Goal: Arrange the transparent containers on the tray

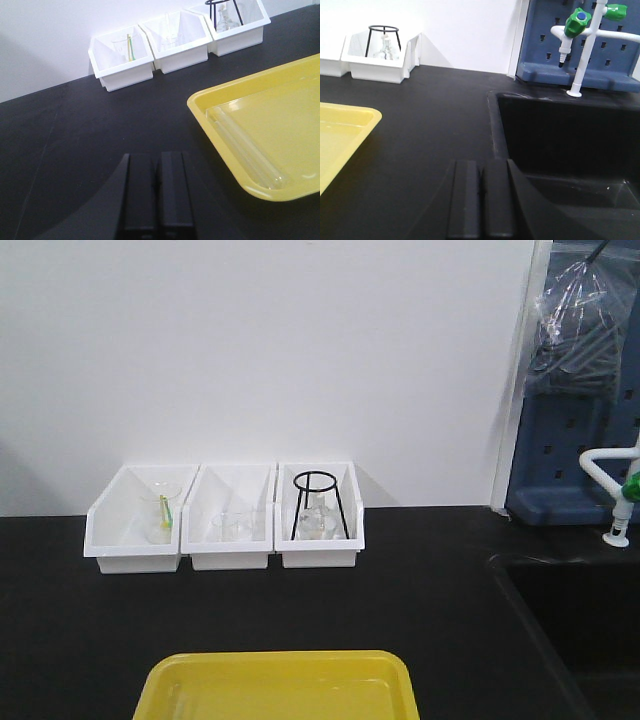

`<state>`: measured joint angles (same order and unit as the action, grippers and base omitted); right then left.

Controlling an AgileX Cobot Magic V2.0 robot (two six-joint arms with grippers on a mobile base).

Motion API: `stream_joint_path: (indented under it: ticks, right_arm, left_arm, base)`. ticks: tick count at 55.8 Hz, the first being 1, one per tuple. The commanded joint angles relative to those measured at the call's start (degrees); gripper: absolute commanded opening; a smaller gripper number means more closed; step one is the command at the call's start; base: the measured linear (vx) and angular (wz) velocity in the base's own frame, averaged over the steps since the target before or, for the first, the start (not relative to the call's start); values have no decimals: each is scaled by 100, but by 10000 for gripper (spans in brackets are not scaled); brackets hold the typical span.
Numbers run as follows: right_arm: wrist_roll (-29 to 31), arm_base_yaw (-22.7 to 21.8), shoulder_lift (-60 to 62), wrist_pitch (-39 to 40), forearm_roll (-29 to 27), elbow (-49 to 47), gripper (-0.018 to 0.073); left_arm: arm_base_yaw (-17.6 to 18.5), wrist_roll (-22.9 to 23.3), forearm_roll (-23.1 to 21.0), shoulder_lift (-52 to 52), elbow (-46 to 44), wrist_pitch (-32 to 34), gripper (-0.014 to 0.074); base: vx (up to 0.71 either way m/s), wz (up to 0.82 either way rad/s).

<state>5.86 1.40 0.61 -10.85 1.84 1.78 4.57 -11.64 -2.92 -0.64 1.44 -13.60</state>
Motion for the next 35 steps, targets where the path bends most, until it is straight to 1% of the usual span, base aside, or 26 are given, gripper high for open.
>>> stream_joint_path:
  ticks: [1, 35]
  right_arm:
    - [16, -23, 52, 432, 82, 46, -11]
    - [16, -23, 47, 413, 82, 46, -11]
  left_arm:
    - [-24, 47, -20, -138, 223, 456, -3]
    - [-24, 47, -20, -138, 223, 456, -3]
  base:
    - [0, 0]
    - [0, 0]
